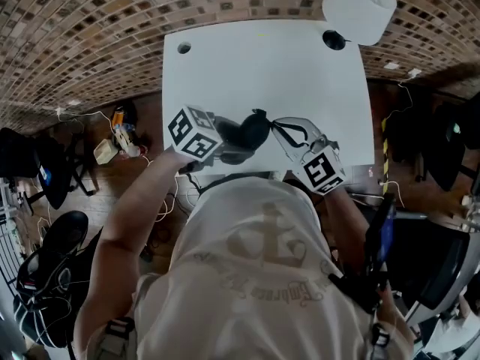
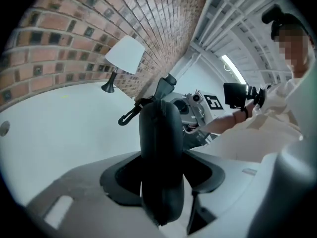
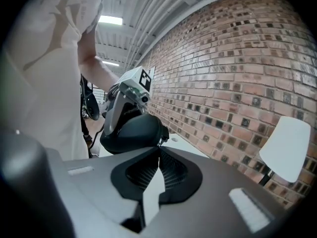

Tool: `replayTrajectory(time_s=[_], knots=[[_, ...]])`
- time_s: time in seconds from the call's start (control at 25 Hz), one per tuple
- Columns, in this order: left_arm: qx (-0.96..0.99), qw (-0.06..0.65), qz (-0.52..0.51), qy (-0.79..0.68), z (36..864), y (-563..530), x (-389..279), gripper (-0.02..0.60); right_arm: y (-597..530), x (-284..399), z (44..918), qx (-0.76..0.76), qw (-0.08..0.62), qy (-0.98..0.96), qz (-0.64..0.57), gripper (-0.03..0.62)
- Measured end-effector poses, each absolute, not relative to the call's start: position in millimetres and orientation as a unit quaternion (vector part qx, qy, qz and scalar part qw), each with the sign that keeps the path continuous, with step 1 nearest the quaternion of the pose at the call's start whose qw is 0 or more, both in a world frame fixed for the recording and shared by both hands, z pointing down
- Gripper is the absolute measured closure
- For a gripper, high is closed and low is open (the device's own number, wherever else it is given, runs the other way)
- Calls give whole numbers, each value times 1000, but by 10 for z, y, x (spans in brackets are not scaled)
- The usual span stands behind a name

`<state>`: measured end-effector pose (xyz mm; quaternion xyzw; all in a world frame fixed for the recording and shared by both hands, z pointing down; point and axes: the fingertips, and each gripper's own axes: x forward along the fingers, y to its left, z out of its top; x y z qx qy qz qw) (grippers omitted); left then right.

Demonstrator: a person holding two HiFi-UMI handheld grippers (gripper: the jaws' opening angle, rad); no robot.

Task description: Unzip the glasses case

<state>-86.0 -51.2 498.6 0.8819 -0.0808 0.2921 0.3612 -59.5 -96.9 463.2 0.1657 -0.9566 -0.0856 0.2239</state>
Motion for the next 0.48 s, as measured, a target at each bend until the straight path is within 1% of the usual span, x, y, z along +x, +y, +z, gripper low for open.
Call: replayTrajectory(time_s=[0.08, 0.24, 0.48], knots=[[877, 356, 316, -60, 5006, -468, -886, 334, -934, -611, 4625, 161, 223, -957, -98, 585], [864, 369, 340, -29, 5039, -371, -933, 336, -864, -651, 4648, 143, 224, -955, -129, 585], [846, 358, 394, 2, 5127, -297, -1013, 336, -774, -686, 4687, 112, 250, -945, -178, 585]])
